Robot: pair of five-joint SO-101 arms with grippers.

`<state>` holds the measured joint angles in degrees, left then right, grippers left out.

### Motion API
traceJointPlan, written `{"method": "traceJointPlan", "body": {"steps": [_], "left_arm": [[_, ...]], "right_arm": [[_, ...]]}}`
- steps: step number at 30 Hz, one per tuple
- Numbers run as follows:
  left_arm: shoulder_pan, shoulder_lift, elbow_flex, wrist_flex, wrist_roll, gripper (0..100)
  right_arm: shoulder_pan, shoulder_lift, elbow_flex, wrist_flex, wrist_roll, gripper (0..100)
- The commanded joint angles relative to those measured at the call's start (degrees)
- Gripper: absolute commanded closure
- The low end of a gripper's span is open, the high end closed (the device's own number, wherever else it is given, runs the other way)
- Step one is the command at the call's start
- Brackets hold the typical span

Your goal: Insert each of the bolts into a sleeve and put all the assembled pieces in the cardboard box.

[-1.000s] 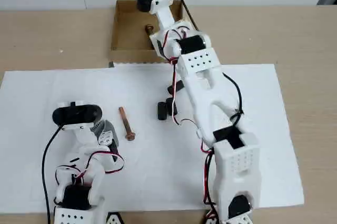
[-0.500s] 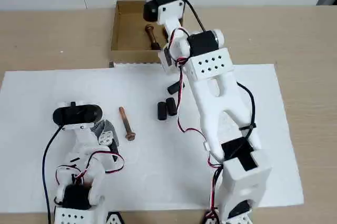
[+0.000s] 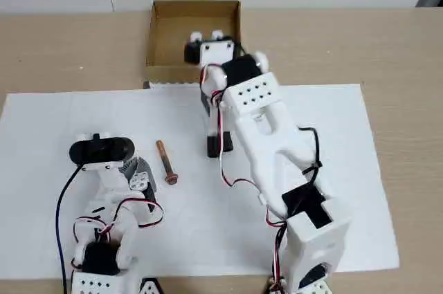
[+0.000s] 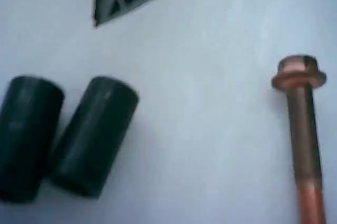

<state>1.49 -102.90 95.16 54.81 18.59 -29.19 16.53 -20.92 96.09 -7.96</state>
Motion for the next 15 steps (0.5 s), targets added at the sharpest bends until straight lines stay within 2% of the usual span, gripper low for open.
{"method": "traceJointPlan", "body": {"steps": [1, 15], "left_arm": [[-0.35, -0.44, -0.13, 0.00, 0.26, 99], [-0.35, -0.44, -0.04, 0.00, 0.35, 99]], "right_arm": [[-0.48, -2.42, 2.46, -2.95, -0.35, 87.8], [-0.31, -2.33, 18.11, -23.96, 7.21, 87.8]]}}
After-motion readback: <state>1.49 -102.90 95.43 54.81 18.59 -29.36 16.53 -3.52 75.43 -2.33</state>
